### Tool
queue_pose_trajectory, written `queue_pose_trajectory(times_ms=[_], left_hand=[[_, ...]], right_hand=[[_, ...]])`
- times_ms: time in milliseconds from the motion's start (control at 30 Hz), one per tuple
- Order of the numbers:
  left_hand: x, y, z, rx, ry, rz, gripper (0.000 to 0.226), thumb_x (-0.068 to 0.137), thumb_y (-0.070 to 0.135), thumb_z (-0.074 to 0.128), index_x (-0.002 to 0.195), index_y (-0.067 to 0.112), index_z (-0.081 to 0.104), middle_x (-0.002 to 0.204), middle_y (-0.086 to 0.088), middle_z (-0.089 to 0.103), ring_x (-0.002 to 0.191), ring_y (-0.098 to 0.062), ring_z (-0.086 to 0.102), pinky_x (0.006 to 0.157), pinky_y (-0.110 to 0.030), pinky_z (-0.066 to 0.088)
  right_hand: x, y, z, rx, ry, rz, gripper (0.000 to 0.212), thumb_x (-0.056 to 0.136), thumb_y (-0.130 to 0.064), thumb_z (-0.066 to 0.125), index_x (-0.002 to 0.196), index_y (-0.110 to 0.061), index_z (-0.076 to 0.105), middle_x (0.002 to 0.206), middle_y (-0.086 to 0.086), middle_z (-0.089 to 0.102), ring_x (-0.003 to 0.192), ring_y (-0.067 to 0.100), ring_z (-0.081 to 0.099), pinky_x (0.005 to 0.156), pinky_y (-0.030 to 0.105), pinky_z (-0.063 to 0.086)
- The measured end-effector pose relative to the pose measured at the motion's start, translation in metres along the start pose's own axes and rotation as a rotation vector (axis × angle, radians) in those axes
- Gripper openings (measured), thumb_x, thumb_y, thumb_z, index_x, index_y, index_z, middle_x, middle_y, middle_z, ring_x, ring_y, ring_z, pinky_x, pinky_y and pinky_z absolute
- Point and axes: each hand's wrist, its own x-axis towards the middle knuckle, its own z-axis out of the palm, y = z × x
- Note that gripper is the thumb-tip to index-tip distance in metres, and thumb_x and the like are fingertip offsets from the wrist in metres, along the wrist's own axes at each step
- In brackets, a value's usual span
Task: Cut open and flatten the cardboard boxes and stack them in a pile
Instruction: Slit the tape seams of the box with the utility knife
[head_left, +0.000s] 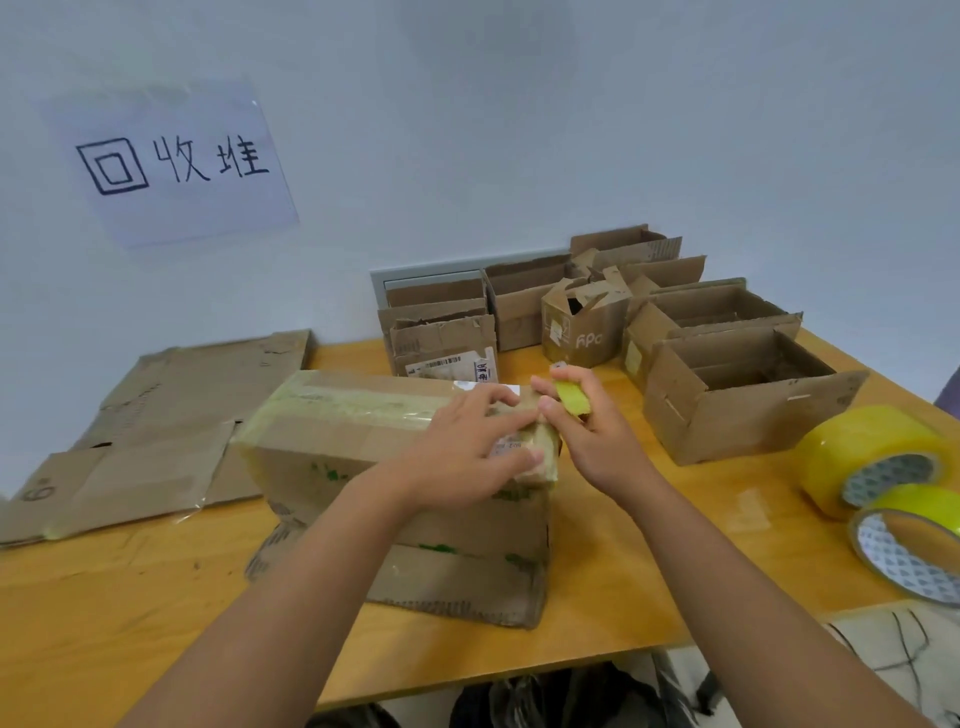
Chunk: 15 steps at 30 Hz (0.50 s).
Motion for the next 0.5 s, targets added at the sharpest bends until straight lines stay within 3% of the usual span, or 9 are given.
queue_pose_trajectory(times_ms=[67, 167, 267, 367, 500], left_hand=[[0.005, 0.002, 0.001, -0.118, 0.088, -0.069, 0.048, 0.104, 0.045, 0.036, 0.149, 0.028, 0.037, 0.14, 0.006, 0.04, 0.129, -0.012, 0.036, 0.109, -0.033, 0.033], [0.015, 0.003, -0.003, -0.079, 0.149, -0.166, 0.043, 0.104, 0.037, 0.042, 0.144, 0.024, 0.043, 0.135, 0.005, 0.047, 0.124, -0.015, 0.045, 0.105, -0.035, 0.04], [0.026, 0.005, -0.007, 0.069, 0.111, -0.165, 0.046, 0.099, 0.035, 0.052, 0.143, 0.024, 0.046, 0.139, 0.002, 0.045, 0.125, -0.017, 0.043, 0.107, -0.035, 0.039], [0.036, 0.01, -0.009, 0.134, 0.034, -0.149, 0.053, 0.095, 0.037, 0.055, 0.145, 0.027, 0.043, 0.141, 0.002, 0.042, 0.132, -0.018, 0.034, 0.111, -0.038, 0.033], [0.048, 0.013, -0.007, 0.067, -0.081, -0.131, 0.061, 0.095, 0.033, 0.055, 0.151, 0.026, 0.034, 0.154, 0.002, 0.031, 0.141, -0.019, 0.027, 0.117, -0.042, 0.028]], right_hand=[[-0.006, 0.003, -0.001, 0.035, 0.071, 0.005, 0.031, 0.1, -0.019, 0.056, 0.128, -0.028, 0.047, 0.118, -0.03, 0.056, 0.105, -0.022, 0.054, 0.081, 0.008, 0.049], [-0.014, 0.009, -0.003, 0.063, 0.078, 0.043, 0.043, 0.098, -0.021, 0.06, 0.138, -0.027, 0.043, 0.126, -0.022, 0.058, 0.107, -0.018, 0.056, 0.079, 0.012, 0.051], [-0.018, 0.012, -0.005, 0.048, 0.017, 0.082, 0.057, 0.098, -0.027, 0.061, 0.148, -0.024, 0.034, 0.135, -0.024, 0.052, 0.122, -0.006, 0.053, 0.091, 0.023, 0.054], [-0.014, 0.01, -0.009, 0.007, -0.033, 0.123, 0.07, 0.095, -0.033, 0.063, 0.154, -0.027, 0.024, 0.143, -0.024, 0.046, 0.133, 0.003, 0.046, 0.108, 0.037, 0.046], [-0.012, 0.006, -0.011, 0.027, -0.047, 0.152, 0.077, 0.095, -0.031, 0.064, 0.156, -0.029, 0.018, 0.152, -0.022, 0.038, 0.133, -0.001, 0.042, 0.107, 0.03, 0.043]])
